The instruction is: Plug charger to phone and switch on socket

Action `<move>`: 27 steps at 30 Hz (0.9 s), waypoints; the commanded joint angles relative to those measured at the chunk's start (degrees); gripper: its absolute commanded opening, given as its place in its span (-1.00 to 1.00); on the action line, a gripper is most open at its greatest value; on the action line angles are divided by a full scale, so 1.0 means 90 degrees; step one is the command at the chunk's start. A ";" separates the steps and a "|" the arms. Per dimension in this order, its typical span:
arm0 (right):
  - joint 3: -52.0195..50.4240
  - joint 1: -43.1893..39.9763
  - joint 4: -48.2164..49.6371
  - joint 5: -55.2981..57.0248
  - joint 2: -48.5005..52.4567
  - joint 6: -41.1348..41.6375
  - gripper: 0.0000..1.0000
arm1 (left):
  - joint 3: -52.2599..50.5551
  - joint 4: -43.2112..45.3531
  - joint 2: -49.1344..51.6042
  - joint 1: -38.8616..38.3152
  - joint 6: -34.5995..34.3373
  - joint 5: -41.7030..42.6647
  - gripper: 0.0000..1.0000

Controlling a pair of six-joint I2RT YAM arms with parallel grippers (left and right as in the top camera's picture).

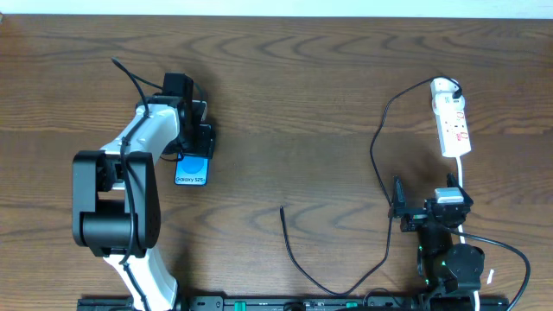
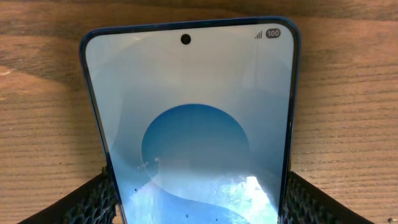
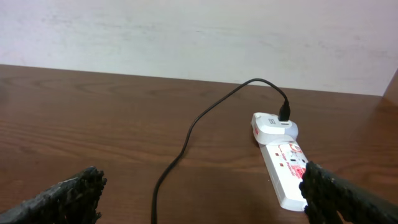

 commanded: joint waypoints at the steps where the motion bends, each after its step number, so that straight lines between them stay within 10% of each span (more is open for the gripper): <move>1: -0.0010 0.0053 -0.0029 0.0046 -0.0034 -0.0078 0.98 | -0.0044 -0.0168 0.0304 0.0010 0.0063 -0.0182 -0.85; 27: -0.0010 0.0053 -0.0029 0.0046 -0.0034 -0.0078 0.99 | -0.0010 -0.0357 -0.0848 0.0010 -0.0017 -0.0182 -0.85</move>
